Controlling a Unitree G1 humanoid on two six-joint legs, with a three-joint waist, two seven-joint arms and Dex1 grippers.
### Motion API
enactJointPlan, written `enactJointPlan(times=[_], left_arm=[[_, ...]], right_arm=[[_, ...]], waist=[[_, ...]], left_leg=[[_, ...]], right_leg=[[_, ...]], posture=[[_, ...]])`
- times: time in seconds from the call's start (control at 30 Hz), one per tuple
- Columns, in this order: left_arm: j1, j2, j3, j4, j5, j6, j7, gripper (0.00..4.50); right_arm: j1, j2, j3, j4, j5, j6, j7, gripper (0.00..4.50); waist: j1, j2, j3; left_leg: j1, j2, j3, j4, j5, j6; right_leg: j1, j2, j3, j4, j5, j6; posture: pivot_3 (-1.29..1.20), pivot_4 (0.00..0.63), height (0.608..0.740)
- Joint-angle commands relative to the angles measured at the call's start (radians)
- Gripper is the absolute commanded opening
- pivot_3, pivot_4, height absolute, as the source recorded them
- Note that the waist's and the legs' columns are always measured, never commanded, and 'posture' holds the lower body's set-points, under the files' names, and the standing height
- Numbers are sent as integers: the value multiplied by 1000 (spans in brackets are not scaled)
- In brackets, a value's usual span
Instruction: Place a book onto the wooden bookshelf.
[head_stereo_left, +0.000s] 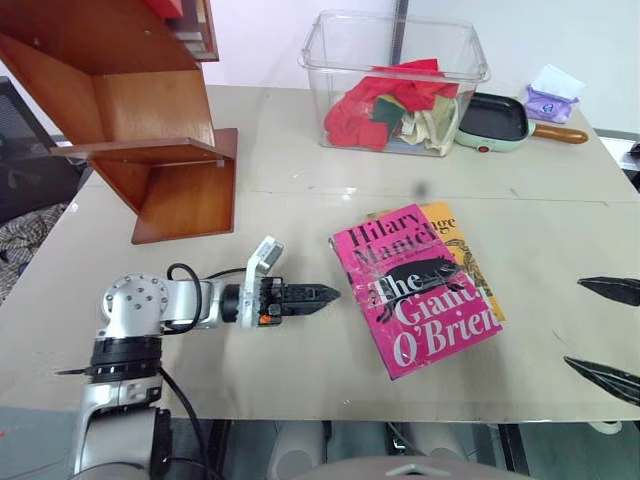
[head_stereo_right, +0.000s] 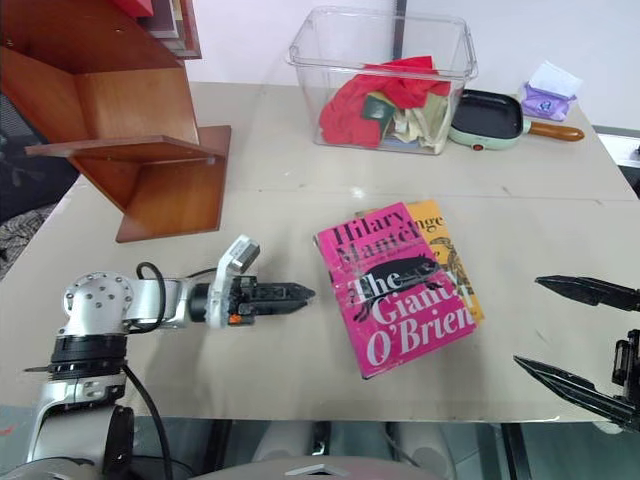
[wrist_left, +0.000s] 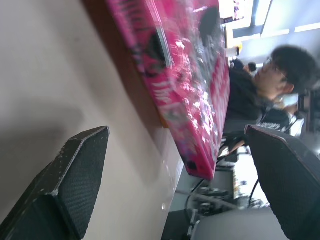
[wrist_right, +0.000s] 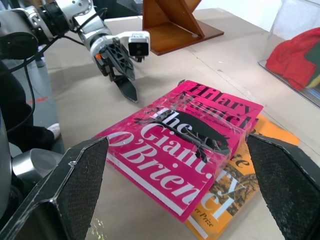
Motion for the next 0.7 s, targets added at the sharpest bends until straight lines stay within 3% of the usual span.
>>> enactJointPlan(times=[0.03, 0.2, 0.5, 0.57, 0.6, 0.7], left_arm=[[-26, -89, -1, 61, -173, -38, 209, 4500], [-13, -239, -55, 76, -351, -208, 477, 4500], [22, -331, -117, 0, -363, -340, 615, 4500], [35, -338, -119, -18, -366, -362, 626, 3853], [40, -338, -120, -25, -370, -367, 626, 3740], [53, -325, -120, -43, -380, -379, 616, 2355]], right_arm=[[9, 0, -29, -33, 16, -18, -18, 4443], [28, -7, -48, -39, 30, -7, -33, 4443], [15, -27, -22, -46, 31, -3, -81, 4443], [14, -27, -15, -52, 31, -3, -91, 4500], [14, -27, -13, -55, 30, -3, -95, 4500], [9, -30, -4, -56, 27, -3, -104, 4500]], waist=[[4, 0, 0], [14, 0, 0], [22, 0, -1], [22, 0, -1], [23, 0, -1], [21, 0, -1]], left_leg=[[0, -1, 0, 0, 0, 0], [0, -2, -1, 1, 0, 0], [0, -4, -2, 1, 0, 0], [0, -5, -2, 1, 0, 0], [0, -5, -2, 1, 0, 0], [0, -5, -3, 1, 0, 0]], right_leg=[[0, -1, 0, 0, 0, 0], [1, -3, 0, 0, 0, 0], [2, -2, 0, 0, -2, -4], [3, -3, 0, -1, -2, -4], [3, -3, 0, -1, -2, -4], [3, -3, 0, -1, -2, -4]], posture=[[0, 150, 714], [0, 150, 714], [0, 150, 714], [0, 150, 714], [0, 150, 714], [0, 150, 714]])
